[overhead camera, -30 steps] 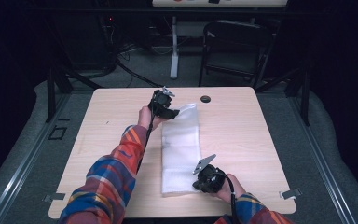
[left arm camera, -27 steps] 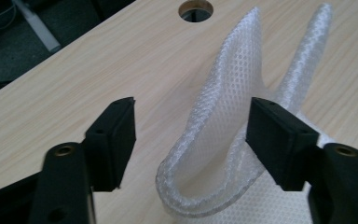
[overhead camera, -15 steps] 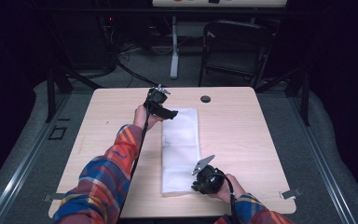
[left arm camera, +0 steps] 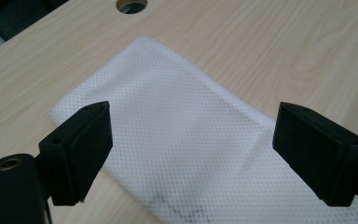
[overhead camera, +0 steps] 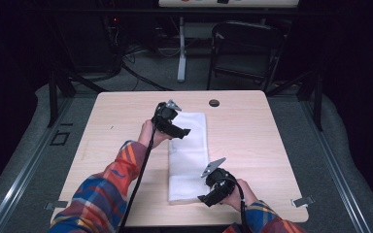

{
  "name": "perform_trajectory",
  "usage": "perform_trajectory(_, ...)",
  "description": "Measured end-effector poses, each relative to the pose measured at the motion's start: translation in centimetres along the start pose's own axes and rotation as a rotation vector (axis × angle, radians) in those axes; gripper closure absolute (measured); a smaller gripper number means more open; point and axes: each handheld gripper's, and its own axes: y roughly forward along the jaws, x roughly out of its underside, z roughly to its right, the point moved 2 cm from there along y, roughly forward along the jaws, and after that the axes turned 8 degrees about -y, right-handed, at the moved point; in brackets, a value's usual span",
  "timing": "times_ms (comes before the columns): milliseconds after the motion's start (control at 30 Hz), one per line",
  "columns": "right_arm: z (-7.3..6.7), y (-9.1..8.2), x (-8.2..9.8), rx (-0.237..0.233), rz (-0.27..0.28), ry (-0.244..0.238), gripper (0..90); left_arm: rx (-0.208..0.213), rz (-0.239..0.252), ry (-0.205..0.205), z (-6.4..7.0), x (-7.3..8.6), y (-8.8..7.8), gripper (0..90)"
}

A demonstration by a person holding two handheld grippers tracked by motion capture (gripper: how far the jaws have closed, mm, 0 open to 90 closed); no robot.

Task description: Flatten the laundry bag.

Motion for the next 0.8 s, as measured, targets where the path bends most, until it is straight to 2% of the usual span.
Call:
perform_trajectory(67, 0.1, -0.1, 0.0, 0.002, 0.009, 0.016, 14.7, 0.009, -0.008, 0.008, 0.4, 0.5, -0.1, 10.7)
perform_trajectory(133, 0.3, -0.3, 0.1, 0.008, 0.015, 0.014, 14.0, 0.021, -0.014, 0.027, 1.2, 1.4, -0.4, 10.0)
perform_trajectory(300, 0.6, -0.6, 0.3, 0.029, 0.023, 0.03, 11.8, 0.05, -0.02, 0.044, 2.2, 2.6, -0.8, 9.2)
perform_trajectory(633, 1.1, -0.9, 0.6, 0.057, 0.034, 0.057, 11.3, 0.073, -0.042, 0.062, 4.0, 4.7, -1.5, 9.2)
perform_trajectory(767, 1.5, -1.3, 0.8, 0.07, 0.043, 0.072, 12.0, 0.064, -0.037, 0.074, 4.9, 5.5, -2.1, 10.2)
perform_trajectory(800, 1.7, -1.4, 0.9, 0.086, 0.048, 0.079, 12.2, 0.065, -0.039, 0.075, 5.1, 5.8, -2.2, 10.1)
